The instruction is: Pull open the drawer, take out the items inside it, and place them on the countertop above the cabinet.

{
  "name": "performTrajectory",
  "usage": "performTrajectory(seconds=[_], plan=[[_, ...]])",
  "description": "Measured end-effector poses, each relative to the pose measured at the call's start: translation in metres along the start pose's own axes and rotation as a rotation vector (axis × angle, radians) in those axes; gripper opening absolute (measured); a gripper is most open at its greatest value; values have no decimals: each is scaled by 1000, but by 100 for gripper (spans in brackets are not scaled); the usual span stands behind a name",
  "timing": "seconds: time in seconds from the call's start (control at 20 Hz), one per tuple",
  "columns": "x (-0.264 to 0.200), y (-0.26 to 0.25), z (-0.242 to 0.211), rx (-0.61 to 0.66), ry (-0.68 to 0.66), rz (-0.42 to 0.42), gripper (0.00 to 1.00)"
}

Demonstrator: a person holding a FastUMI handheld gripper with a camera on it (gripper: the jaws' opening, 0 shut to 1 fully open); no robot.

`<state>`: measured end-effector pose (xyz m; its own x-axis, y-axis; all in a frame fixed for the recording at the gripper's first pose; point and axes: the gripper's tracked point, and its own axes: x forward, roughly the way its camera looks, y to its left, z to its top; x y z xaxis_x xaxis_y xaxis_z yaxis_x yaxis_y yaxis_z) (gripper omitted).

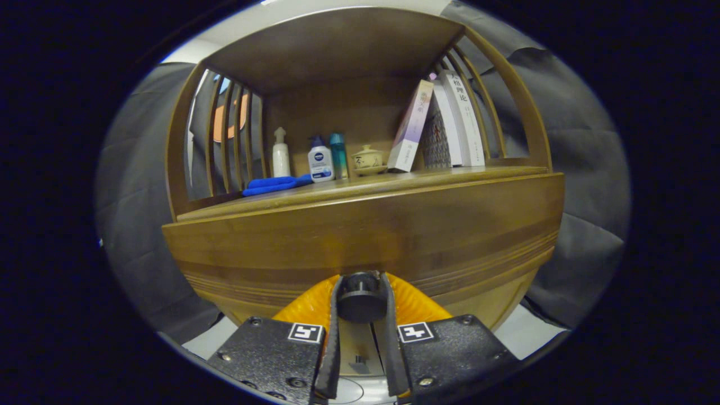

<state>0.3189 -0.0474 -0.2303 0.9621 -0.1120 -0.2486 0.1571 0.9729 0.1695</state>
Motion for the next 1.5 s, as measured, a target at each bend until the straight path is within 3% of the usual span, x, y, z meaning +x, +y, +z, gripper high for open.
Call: performTrajectory(seconds=[1.0, 1.5], plan=[[-132, 1, -42, -22, 9, 21, 35], [-172, 7, -56, 2, 25, 44, 35]])
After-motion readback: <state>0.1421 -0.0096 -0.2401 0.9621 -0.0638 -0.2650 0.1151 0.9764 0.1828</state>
